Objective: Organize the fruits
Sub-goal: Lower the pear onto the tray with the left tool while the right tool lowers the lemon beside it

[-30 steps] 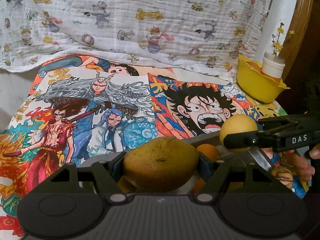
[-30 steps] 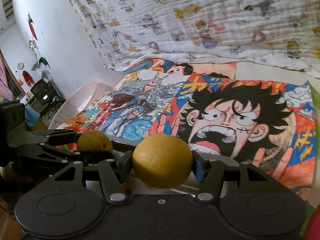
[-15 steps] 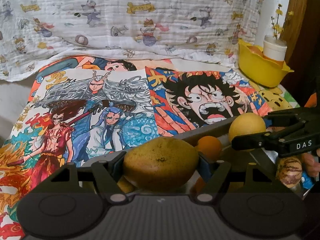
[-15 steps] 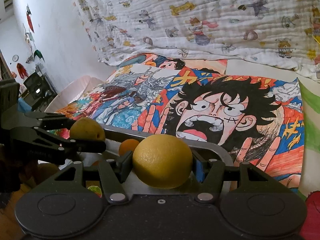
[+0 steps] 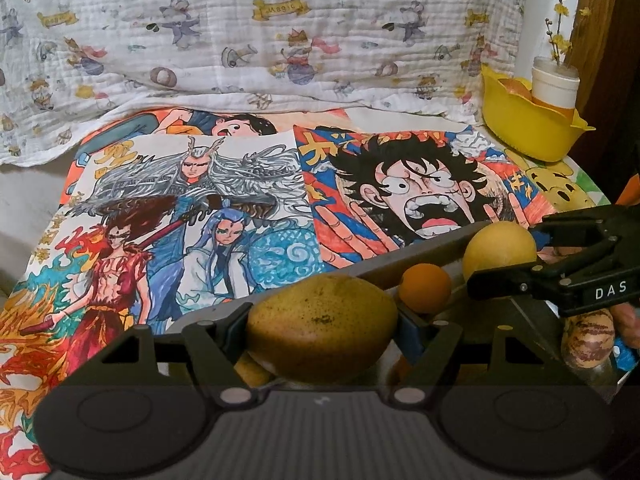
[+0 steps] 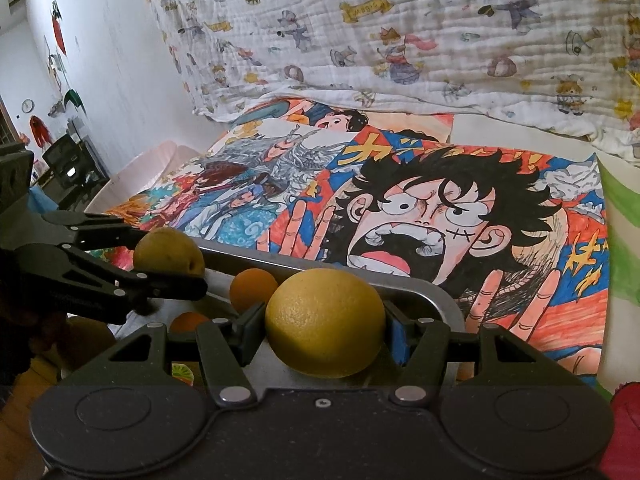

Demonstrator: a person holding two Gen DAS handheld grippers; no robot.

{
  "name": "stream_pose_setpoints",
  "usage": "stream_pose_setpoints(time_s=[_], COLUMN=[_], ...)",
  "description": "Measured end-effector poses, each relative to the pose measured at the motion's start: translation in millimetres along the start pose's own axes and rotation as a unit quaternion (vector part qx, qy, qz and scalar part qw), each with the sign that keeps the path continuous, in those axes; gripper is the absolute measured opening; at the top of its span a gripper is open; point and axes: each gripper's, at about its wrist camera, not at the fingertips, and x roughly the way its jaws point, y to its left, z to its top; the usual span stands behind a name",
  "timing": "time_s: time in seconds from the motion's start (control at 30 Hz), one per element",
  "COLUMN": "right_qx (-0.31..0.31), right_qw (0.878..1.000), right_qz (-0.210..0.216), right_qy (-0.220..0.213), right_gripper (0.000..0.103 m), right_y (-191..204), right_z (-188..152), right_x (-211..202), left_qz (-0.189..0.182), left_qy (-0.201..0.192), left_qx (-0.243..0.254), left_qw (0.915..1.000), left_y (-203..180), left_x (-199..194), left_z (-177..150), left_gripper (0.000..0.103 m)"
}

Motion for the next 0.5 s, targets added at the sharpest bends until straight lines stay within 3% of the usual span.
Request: stream_pose_setpoints(time_s=[0.5], right_qx=[-0.009], right_qw=[1.000], right_qz=[-0.005], right_qy=[0.003], right_gripper=[0.063], right_y=[2.0], right_z=[0.4], right_x=[1.0], left_qz=[0.000], left_qy=[0.004], left_qx=[0.019], left_qw=[0.9998], left_y=[-2.0], left_x=[1.0], left_z=[-1.2], left_gripper=[0.077])
